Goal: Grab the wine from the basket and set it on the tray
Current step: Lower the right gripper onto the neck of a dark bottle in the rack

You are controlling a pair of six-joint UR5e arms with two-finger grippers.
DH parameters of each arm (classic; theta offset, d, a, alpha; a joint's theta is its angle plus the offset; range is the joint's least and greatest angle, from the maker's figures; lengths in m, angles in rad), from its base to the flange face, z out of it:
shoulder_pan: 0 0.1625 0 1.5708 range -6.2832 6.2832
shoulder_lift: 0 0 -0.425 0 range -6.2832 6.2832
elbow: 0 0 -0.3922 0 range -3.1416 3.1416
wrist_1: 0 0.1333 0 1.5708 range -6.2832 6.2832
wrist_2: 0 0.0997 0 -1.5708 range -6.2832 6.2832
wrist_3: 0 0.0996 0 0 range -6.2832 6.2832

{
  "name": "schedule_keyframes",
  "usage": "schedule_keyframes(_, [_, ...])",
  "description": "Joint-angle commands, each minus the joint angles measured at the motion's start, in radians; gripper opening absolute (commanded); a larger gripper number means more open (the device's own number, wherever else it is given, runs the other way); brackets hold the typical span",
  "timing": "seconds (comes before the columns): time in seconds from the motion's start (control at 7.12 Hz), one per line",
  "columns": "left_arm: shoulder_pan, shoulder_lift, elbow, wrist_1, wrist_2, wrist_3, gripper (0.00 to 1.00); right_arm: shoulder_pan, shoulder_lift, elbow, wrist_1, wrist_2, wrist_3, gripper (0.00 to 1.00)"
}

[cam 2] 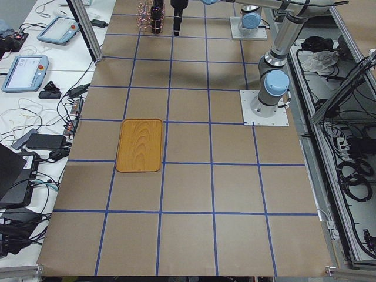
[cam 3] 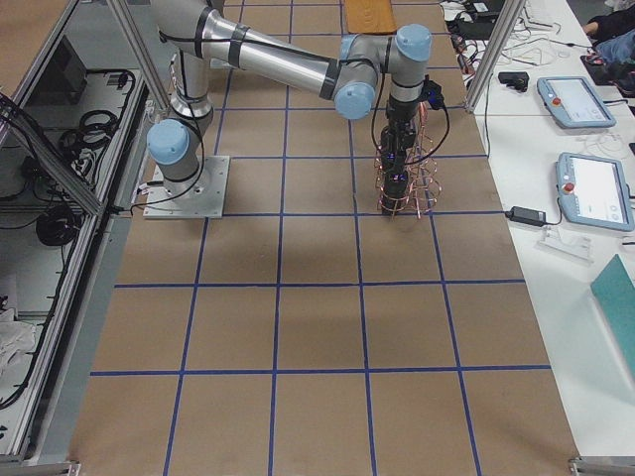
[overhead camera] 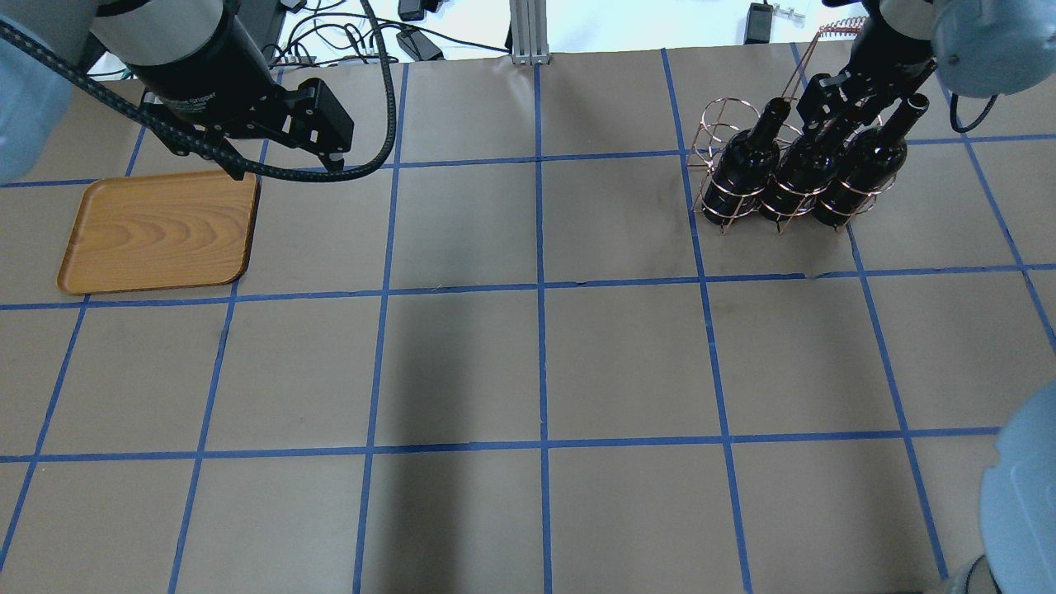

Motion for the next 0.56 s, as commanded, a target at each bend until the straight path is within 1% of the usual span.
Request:
schedule_keyframes(0.0, [0.0,0.0,0.0,0.0,-0.001,0.0,1.0,0.0,-0.003,0.0,0.012,0.0,0.003,0.4])
schedule_keyframes(0.14, [0.0,0.0,0.0,-0.002,-0.001,0.0,1.0,0.0,-0.004,0.0,0.012,0.0,0.003,0.14])
schedule_keyframes(0.28, [0.0,0.0,0.0,0.0,-0.001,0.0,1.0,0.0,-0.006,-0.002,0.013,-0.003,0.002,0.0])
schedule_keyframes(0.42, [0.0,0.0,0.0,-0.002,0.001,0.0,1.0,0.003,-0.009,-0.003,0.013,-0.005,0.002,0.0])
